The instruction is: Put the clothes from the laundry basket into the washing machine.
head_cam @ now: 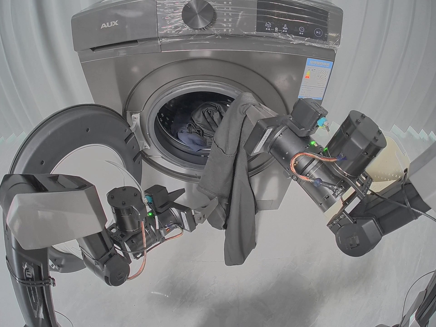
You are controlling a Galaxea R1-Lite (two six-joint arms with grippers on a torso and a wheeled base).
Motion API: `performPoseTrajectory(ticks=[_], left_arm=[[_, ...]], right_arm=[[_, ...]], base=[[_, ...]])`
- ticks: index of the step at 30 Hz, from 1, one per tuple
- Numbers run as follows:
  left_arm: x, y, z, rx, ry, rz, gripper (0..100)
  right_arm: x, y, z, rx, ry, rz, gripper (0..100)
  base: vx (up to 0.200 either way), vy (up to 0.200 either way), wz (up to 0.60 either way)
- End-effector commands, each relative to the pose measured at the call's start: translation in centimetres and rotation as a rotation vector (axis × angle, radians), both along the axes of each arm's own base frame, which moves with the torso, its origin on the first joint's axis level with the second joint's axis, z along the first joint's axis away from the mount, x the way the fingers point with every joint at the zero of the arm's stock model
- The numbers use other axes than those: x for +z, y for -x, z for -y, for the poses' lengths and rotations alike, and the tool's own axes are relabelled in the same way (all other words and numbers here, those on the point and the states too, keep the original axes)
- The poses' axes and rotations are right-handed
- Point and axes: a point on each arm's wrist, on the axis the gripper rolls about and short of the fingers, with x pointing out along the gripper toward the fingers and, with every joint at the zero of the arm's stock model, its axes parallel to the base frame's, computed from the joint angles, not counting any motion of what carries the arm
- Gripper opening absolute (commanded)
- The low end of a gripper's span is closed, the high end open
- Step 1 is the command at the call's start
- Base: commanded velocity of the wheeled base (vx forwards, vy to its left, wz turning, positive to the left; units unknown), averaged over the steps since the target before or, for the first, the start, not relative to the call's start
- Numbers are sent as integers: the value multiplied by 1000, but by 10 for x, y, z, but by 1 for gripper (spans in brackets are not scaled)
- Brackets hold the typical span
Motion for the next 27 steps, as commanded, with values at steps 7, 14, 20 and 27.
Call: performPoseTrajectory(ticks=[7,14,20,27], left_arm=[[-6,-15,2,-119,21,8,100],[-7,-32,6,-110,38,46,100],[-4,-33,9,-118,46,56,0],[0,-34,15,-136,56,76,0]], right_arm=[[-5,1,-1,5,8,-11,0],[-10,5,-5,19,17,-20,0],[-11,4,-5,19,18,-21,0],[-13,3,-6,19,22,-28,0]], base=[[0,0,0],[0,0,0],[0,0,0],[0,0,0]])
